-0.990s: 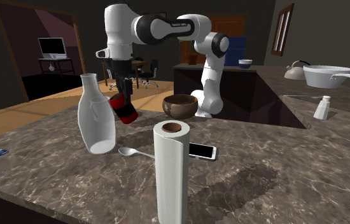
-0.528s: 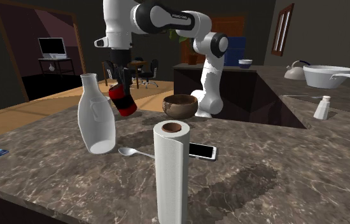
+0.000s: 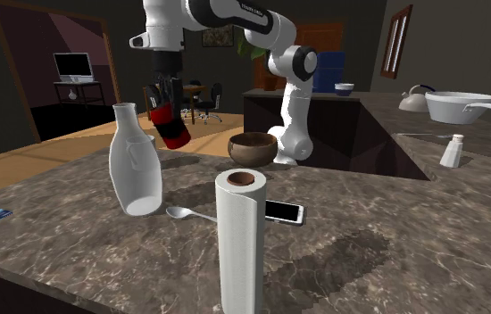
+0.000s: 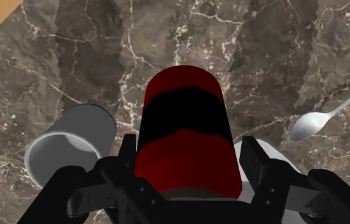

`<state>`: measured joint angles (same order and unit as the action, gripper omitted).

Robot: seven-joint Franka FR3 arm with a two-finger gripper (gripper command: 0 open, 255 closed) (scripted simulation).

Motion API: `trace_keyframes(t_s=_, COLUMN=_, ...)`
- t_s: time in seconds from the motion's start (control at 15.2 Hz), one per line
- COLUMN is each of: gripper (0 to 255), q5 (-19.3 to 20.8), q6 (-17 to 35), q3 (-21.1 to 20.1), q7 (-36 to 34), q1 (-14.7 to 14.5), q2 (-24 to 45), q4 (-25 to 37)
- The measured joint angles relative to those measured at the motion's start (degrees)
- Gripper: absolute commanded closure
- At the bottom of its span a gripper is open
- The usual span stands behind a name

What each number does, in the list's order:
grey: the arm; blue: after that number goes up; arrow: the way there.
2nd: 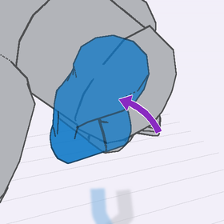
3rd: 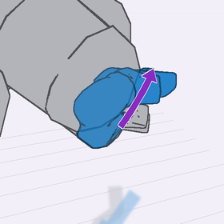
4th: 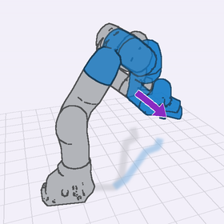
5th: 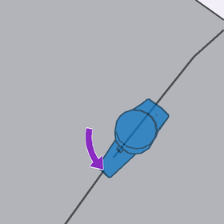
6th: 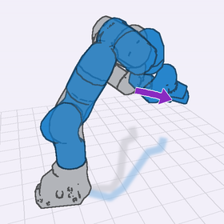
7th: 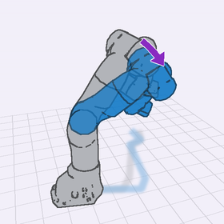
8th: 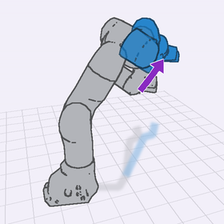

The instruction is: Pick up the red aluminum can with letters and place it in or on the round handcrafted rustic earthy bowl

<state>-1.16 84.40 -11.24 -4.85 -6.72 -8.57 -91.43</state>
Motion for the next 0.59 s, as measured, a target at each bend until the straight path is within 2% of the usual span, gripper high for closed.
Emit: trace_keyframes(t_s=0.59, gripper=255, q5=0.74, q6=-8.00, q3=-0.44, q7=-0.65, q1=-0.18, q2=3.97, q4=11.89)
